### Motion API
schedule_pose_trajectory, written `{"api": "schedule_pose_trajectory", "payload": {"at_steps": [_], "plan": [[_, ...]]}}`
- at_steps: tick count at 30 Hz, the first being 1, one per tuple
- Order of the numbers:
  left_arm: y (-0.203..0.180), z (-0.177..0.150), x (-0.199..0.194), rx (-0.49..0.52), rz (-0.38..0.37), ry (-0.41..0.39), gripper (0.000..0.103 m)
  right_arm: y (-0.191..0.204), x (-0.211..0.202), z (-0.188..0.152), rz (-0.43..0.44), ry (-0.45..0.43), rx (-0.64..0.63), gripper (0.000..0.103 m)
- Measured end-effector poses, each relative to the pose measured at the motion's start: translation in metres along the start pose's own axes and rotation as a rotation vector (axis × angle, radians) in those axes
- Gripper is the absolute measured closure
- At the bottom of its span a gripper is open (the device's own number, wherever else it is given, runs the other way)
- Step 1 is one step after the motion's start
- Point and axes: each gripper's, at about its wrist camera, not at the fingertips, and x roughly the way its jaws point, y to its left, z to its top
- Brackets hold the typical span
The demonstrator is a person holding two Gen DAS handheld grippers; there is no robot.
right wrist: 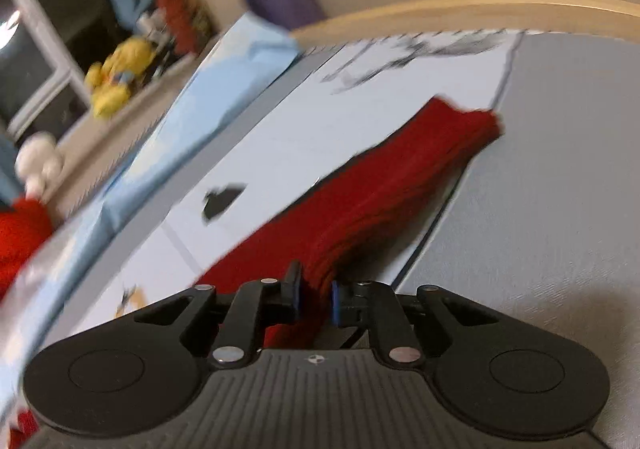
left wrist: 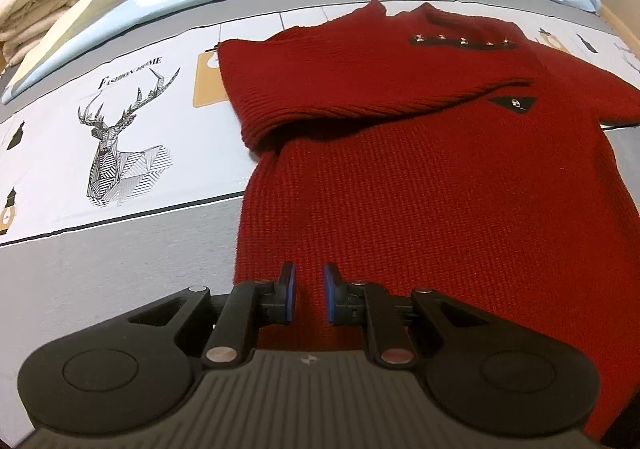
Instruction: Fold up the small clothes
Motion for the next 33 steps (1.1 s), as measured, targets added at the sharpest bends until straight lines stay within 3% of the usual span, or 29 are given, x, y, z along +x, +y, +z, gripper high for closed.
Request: {"api": "schedule_pose_trajectory", "payload": {"at_steps": [2,4,8,14,16,18,20,23,26,27,33], "plan": [[-0.002,0.0,-0.001,0.004,-0.002,-0.001,0.087,-0.014,0.004,0.002,-0.067,-0.013,0.078,0.091],[-0.003,0.0,-0.001,0.006,-0.004,-0.001,0.087,-0.023,0.007,0.004,-0.076,-0.002,0.133,0.089],[-0.003,0.003,-0.009,0.006,-0.016,-0.022,0.087,0.011,0.001,0.005,-0.094,0.042,-0.031,0.067],[0.001,0.003,-0.024,0.005,-0.039,-0.06,0.087,0.067,-0.028,-0.043,0.111,0.289,-0.231,0.066],[0.002,0.002,-0.03,0.001,-0.044,-0.072,0.087,0.085,-0.043,-0.069,0.225,0.396,-0.309,0.066],[0.004,-0.001,-0.035,-0.003,-0.052,-0.082,0.087,0.097,-0.051,-0.098,0.368,0.556,-0.335,0.065],[0.005,-0.005,-0.039,0.002,-0.055,-0.087,0.087,0.103,-0.061,-0.12,0.441,0.631,-0.335,0.063],[0.006,-0.012,-0.044,0.018,-0.052,-0.091,0.087,0.104,-0.07,-0.131,0.441,0.622,-0.291,0.063],[0.01,-0.017,-0.048,0.024,-0.052,-0.094,0.087,0.089,-0.071,-0.131,0.485,0.71,-0.119,0.062],[0.013,-0.018,-0.049,0.023,-0.053,-0.096,0.087,0.087,-0.077,-0.135,0.491,0.733,-0.114,0.062],[0.029,-0.017,-0.06,-0.002,-0.057,-0.122,0.087,0.08,-0.13,-0.135,0.431,0.848,-0.421,0.066]]}}
